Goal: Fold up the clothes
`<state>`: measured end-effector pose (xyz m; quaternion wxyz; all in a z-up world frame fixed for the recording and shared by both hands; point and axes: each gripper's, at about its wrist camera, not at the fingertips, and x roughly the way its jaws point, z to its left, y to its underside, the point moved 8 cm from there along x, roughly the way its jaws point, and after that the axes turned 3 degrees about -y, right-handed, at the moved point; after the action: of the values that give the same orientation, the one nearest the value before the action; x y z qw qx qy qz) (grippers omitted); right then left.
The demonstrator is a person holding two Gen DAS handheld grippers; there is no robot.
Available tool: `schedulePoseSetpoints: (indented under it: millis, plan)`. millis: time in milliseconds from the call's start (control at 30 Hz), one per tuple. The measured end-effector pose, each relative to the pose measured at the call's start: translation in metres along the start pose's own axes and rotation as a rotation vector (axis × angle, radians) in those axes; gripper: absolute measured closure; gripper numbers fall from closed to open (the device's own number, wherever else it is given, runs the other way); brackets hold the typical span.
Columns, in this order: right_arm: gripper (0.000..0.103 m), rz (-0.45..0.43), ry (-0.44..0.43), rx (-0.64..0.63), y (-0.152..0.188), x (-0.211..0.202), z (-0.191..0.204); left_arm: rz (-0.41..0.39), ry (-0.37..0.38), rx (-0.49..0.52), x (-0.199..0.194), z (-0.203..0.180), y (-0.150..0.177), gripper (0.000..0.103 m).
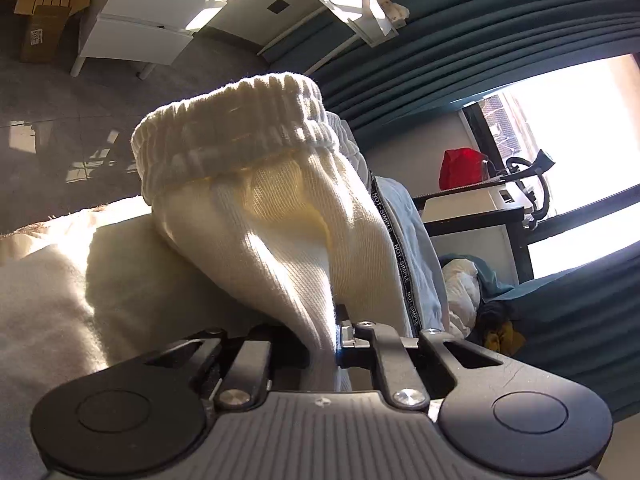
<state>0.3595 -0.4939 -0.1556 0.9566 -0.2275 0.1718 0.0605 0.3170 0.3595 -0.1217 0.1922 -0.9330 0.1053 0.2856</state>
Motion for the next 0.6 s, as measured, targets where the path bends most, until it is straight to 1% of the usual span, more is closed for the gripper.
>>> schedulePoseSetpoints:
  millis: [67, 167, 267, 400, 433, 500, 533, 600]
  plan:
    - [0.088, -0.005, -0.018, -0.021, -0.003, -0.021, 0.011, 0.001, 0.015, 0.006, -0.022, -0.002, -0.004, 0.094]
    - [0.088, -0.003, -0.021, -0.033, -0.003, -0.051, 0.019, -0.005, 0.02, 0.011, -0.06, 0.001, -0.009, 0.094]
    - [0.088, 0.007, -0.022, -0.008, 0.004, -0.084, 0.014, 0.007, 0.006, 0.007, -0.097, 0.012, -0.014, 0.094]
    - [0.088, 0.012, -0.02, 0.082, 0.02, -0.132, -0.005, 0.033, -0.023, 0.017, -0.147, 0.049, -0.013, 0.094]
    - [0.088, 0.017, -0.012, 0.113, 0.024, -0.144, -0.01, 0.037, -0.037, 0.033, -0.157, 0.06, -0.01, 0.094]
    - [0.088, 0.03, 0.001, 0.201, 0.029, -0.169, -0.022, 0.06, -0.043, 0.023, -0.174, 0.083, -0.004, 0.094]
    - [0.088, 0.031, 0.003, 0.225, 0.032, -0.182, -0.025, 0.069, -0.045, 0.02, -0.182, 0.094, -0.001, 0.094]
    - [0.088, 0.033, 0.029, 0.203, 0.037, -0.2, -0.029, 0.079, -0.043, 0.035, -0.19, 0.108, 0.003, 0.093]
